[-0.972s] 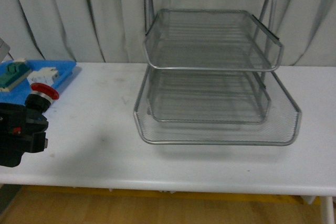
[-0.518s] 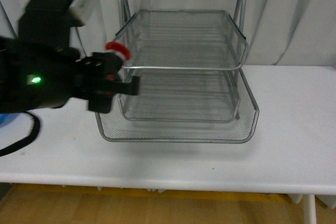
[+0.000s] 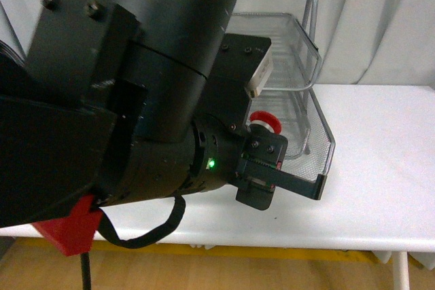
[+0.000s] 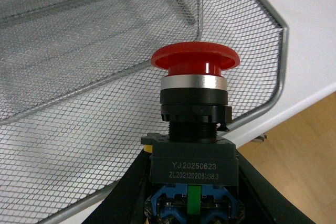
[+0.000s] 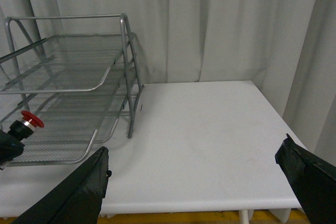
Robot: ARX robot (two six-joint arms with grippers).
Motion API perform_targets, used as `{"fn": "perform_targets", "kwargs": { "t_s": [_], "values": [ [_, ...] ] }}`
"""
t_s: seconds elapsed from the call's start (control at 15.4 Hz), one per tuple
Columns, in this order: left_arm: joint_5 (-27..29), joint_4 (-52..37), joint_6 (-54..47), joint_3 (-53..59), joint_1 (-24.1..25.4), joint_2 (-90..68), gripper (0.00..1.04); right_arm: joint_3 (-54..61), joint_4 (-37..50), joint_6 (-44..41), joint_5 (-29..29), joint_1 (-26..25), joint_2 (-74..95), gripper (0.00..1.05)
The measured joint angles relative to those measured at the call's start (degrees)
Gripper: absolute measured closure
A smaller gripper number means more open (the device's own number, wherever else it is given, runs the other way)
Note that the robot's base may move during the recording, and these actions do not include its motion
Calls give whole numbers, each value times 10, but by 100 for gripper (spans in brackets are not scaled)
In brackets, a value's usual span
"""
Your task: Place button on rack with both arms
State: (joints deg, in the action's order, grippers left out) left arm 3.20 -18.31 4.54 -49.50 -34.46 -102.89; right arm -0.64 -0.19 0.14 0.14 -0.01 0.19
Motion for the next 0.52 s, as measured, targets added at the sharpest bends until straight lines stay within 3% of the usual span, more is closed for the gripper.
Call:
{"fn": "perform_targets", "kwargs": {
  "t_s": [0.19,0.26,0.52],
  "values": [
    [7,20,2,-67,4,-51,69,0,0,0,0,0,0,6],
    [10,63,2,-138,10,-95,69,0,0,0,0,0,0,6],
    [10,135,4,-232,21,-170,69,0,0,0,0,0,0,6]
  ]
}}
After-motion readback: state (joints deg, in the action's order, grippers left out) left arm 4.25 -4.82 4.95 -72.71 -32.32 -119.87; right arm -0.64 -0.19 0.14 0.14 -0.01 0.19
